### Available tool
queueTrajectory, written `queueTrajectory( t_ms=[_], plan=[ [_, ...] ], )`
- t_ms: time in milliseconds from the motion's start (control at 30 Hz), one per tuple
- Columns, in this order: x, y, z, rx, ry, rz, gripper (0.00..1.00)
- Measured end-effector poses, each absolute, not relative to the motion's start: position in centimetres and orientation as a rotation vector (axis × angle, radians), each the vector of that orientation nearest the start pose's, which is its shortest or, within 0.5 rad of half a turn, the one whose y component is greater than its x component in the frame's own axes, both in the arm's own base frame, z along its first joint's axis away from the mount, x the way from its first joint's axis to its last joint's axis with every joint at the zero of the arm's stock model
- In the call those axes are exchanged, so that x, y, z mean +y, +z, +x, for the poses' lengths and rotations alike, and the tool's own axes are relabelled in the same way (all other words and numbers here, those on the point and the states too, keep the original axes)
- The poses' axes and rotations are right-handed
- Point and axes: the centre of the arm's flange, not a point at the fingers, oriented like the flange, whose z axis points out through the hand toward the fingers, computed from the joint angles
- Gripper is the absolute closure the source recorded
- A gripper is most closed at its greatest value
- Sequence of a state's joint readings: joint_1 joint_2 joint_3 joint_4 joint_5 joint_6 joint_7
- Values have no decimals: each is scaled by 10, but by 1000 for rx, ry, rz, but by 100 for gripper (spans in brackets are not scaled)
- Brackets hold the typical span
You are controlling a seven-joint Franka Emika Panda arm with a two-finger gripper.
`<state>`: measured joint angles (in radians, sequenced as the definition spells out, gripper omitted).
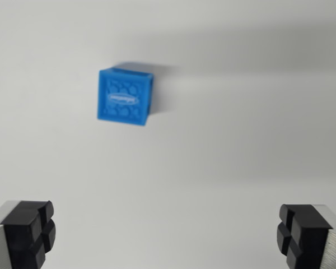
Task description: Stack cube
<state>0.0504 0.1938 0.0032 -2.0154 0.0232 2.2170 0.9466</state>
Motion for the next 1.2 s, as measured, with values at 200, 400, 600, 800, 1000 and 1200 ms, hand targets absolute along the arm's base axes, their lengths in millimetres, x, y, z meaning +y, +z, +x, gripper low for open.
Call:
queueTrajectory(
  t_ms=[200,400,600,800,1000,1200],
  plan=[
    [41,340,590,1397,4,-2794,0],
    [51,321,592,1430,5,-2782,0],
    [61,299,594,1466,6,-2767,0],
    [73,275,596,1504,9,-2752,0],
    [84,251,599,1544,11,-2734,0],
    [90,230,600,1557,9,-2727,0]
  ],
)
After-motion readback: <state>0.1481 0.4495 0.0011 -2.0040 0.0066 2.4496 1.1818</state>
